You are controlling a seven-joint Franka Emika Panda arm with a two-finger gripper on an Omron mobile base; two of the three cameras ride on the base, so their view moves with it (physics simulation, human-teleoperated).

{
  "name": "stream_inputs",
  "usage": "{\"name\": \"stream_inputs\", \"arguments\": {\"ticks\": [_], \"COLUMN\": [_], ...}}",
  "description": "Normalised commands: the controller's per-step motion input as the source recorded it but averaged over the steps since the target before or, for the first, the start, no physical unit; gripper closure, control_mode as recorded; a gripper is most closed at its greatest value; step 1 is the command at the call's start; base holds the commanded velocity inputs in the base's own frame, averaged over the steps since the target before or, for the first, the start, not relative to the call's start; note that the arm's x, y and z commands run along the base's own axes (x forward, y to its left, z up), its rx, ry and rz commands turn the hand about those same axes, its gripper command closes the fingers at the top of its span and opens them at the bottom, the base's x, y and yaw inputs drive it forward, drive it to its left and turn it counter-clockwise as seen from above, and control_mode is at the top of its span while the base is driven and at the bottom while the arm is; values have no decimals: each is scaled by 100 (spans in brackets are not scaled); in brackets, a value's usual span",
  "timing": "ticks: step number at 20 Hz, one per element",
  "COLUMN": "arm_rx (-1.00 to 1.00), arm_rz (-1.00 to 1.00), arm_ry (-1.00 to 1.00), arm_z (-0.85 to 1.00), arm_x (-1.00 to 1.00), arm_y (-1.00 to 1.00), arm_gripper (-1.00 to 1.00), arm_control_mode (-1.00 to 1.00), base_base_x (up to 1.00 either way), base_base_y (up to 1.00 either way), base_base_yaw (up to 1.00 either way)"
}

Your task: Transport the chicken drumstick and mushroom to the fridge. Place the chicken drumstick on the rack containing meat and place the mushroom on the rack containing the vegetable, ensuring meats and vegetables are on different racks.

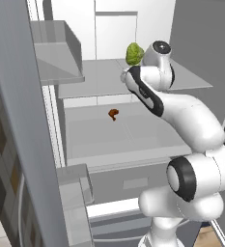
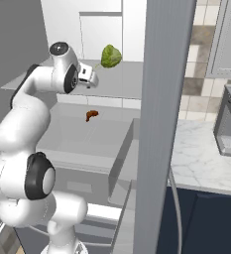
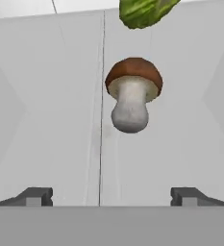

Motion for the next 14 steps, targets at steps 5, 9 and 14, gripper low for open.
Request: {"name": "stream_inputs", "arguments": {"ticks": [5,9,14], "arm_rx": [-5,-13,-8], "arm_rz": [1,6,6], "arm_ry": [12,0,-1], "arm_z": [21,2,0], "arm_x": [-100,-100,-100], "arm_y": [14,0,-2], "arm_gripper": [-100,-100,-100], "arm_control_mode": [-100,-100,-100], "base_base_x": [0,0,0], "base_base_y": [0,0,0], "base_base_yaw": [0,0,0]}}
